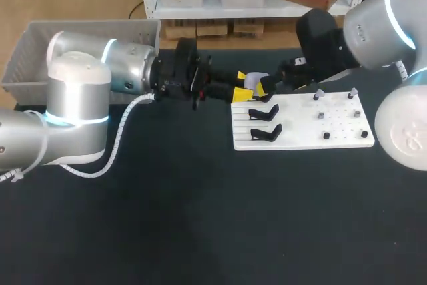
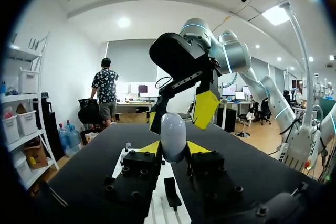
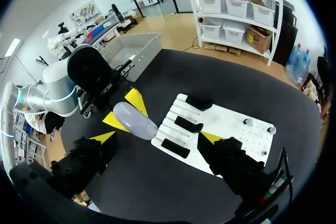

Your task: Pick up each earbud case from the left stands, insert the matching earbuds, close the lid, and place the case in the box.

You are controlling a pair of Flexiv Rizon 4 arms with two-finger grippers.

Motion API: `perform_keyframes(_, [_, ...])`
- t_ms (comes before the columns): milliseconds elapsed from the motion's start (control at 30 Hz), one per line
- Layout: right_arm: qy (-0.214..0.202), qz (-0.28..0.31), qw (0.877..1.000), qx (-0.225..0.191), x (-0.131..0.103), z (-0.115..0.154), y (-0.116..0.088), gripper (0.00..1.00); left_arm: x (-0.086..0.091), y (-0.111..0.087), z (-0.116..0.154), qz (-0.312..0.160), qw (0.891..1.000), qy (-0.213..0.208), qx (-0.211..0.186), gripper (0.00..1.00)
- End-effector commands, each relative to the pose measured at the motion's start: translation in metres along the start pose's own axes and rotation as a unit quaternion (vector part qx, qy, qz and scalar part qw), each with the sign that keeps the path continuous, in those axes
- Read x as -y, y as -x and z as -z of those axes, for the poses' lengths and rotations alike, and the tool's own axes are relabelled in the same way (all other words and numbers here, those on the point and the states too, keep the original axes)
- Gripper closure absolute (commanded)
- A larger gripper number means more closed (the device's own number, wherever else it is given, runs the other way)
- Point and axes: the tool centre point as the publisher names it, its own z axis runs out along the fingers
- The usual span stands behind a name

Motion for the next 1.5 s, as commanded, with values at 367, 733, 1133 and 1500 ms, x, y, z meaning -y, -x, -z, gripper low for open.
perform_keyframes(367, [-0.025, -0.017, 1.0, 0.004, 0.006, 0.002, 0.008, 0.0, 0.0, -0.001, 0.0, -0.001, 1.0, 0.0, 0.001, 1.0])
perform_keyframes(733, [-0.076, 0.007, 0.995, 0.066, 0.01, 0.04, 0.025, 0.0, 0.0, -0.001, 0.0, -0.001, 1.0, 0.0, 0.001, 1.0])
perform_keyframes(1133, [-0.278, 0.06, 0.959, -0.009, 0.047, 0.08, 0.019, 0.0, 0.0, -0.001, 0.0, -0.001, 1.0, 0.0, 0.001, 1.0])
perform_keyframes(1500, [-0.321, 0.025, 0.941, -0.109, 0.111, 0.067, 0.002, 0.0, 0.0, -0.001, 0.0, -0.001, 1.0, 0.0, 0.001, 1.0])
